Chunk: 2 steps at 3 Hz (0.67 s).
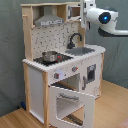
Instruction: Play with the kitchen
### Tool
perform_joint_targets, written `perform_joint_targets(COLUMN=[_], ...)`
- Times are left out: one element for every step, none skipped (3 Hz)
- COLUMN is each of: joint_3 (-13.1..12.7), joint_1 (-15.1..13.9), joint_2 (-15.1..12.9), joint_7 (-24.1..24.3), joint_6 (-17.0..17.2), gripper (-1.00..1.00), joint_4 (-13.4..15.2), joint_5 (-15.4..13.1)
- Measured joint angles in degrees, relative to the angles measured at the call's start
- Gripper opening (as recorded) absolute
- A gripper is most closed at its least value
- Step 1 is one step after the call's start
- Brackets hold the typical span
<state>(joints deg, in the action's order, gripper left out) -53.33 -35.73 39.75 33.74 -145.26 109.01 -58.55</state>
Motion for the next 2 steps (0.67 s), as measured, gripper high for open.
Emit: perform_joint_targets(joint_3=[0.43, 0.47], joint_1=[4.93, 9.49], joint_2=[0.97, 1.57], joint_7=[-0.01, -0.20], joint_6=[2.45, 5.63], gripper=[1.00, 1.00], joint_4=[1.88, 3.15], joint_5=[0.01, 0.11])
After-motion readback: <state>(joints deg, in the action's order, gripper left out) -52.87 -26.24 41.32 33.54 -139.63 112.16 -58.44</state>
